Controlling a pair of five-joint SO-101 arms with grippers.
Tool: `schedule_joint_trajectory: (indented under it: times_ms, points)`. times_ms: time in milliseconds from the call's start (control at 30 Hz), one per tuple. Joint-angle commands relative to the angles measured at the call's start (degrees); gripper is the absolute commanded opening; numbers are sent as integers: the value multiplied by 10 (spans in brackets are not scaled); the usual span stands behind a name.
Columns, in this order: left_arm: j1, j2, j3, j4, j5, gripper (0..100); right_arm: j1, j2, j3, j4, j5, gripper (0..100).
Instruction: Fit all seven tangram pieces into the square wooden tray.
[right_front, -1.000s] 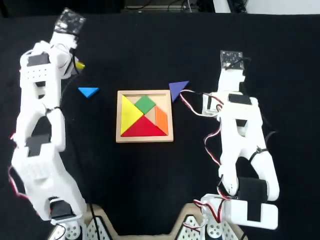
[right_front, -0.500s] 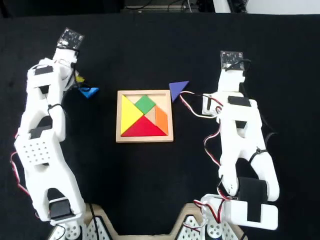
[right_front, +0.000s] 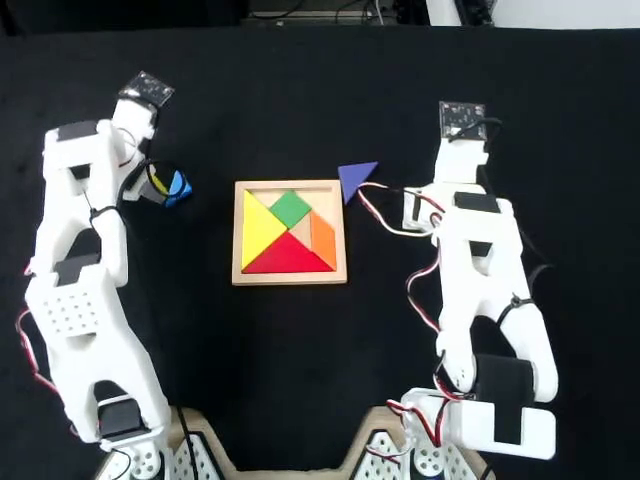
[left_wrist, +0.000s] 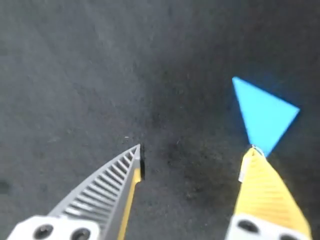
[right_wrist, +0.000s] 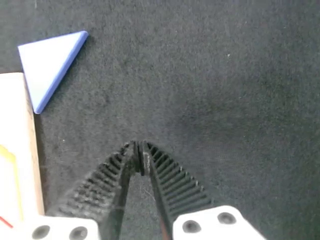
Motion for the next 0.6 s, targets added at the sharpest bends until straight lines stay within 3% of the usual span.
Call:
schedule_joint_trajectory:
  times_ms: [0,200,400,567]
  points:
    - [10,-82,-52,7,53,314,-10,-2,-3,-8,2,11]
    - [83,-102,-121,204,198,314,-11,-3,-3,-8,2,11]
    - [82,-11,-145,162,371,314,-8,-3,-3,-8,2,11]
    - [73,75,-204,162,377,314,-8,-3,-3,-8,2,11]
